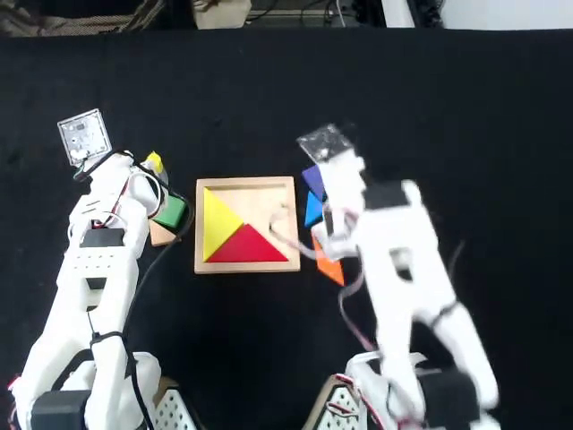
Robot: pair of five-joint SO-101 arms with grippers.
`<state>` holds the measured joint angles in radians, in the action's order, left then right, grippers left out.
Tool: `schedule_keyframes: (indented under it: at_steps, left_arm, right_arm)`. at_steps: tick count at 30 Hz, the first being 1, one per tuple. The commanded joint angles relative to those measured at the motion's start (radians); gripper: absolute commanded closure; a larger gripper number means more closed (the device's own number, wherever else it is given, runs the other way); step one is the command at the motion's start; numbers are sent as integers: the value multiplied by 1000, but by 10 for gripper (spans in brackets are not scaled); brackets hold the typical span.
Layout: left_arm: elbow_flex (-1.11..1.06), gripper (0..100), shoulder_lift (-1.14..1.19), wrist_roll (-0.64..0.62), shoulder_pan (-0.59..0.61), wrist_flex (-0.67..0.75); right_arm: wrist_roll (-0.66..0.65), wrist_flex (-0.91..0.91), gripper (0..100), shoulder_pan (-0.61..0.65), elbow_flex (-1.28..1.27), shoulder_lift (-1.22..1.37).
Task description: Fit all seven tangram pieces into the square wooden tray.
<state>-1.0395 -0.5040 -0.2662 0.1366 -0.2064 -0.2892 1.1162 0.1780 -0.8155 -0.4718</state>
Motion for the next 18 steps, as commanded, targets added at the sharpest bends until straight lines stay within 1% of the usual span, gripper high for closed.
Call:
schedule_keyframes:
  at_steps: [1,2,5,7,10,13,18]
  left_arm:
    - [18,873,-28,6,13,28]
    - [18,873,-28,6,13,28]
    - [15,873,-28,6,13,28]
    - [13,873,-28,6,12,28]
    - [13,873,-28,6,12,28]
    - [13,873,-28,6,12,28]
    - [13,873,-28,6,12,28]
  right_arm:
    - [9,-213,981,46,-231,-177]
    - [31,-206,962,49,-234,-188]
    - [186,-80,850,43,-125,-137]
    - [224,-5,798,43,-28,-64]
    - [233,38,793,46,93,85]
    - [278,54,789,69,193,257]
    - [339,61,729,133,323,499]
